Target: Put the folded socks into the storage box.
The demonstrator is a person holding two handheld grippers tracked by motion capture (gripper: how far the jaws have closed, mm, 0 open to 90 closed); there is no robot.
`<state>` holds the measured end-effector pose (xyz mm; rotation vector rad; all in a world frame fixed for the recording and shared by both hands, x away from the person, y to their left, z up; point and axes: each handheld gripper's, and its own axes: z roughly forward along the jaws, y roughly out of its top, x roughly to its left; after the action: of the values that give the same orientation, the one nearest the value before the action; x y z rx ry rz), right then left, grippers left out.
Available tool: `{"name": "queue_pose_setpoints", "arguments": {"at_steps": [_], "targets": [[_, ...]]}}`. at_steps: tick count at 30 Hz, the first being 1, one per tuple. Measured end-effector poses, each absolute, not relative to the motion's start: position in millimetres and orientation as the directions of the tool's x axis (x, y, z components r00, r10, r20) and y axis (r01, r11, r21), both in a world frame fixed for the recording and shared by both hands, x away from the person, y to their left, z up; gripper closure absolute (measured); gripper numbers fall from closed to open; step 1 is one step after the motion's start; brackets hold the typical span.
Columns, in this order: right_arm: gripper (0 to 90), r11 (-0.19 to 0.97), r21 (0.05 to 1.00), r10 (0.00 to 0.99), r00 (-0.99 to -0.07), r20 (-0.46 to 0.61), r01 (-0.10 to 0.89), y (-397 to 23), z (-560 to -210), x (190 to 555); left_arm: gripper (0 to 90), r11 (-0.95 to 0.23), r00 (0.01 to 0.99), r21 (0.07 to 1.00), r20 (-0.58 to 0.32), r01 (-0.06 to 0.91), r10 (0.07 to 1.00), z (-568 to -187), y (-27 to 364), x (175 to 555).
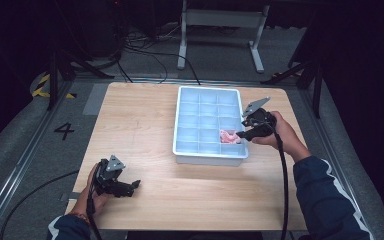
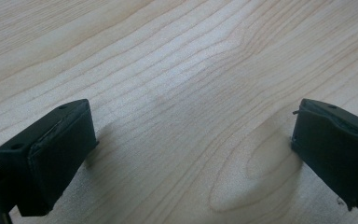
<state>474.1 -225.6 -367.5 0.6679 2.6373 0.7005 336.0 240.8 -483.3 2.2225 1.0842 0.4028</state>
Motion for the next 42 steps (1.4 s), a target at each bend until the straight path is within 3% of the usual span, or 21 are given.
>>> {"name": "queue_pose_setpoints", "arguments": {"at_steps": [10, 35, 42], "targets": [[47.5, 0.764, 0.544, 0.520, -0.830, -0.202, 0.346, -230.2, -359.7, 464.8, 0.0, -0.468, 0.616, 0.653, 0.001, 0.596, 0.788, -483.3, 240.9, 336.0], [31.3, 0.748, 0.565, 0.555, -0.794, -0.248, 0.347, -260.3, -361.6, 426.6, 0.0, -0.468, 0.616, 0.652, 0.002, 0.596, 0.787, -483.3, 240.9, 336.0], [31.0, 0.729, 0.583, 0.575, -0.782, -0.238, 0.358, -274.9, -368.3, 414.1, 0.0, -0.467, 0.616, 0.652, 0.001, 0.597, 0.788, -483.3, 240.8, 336.0]]}}
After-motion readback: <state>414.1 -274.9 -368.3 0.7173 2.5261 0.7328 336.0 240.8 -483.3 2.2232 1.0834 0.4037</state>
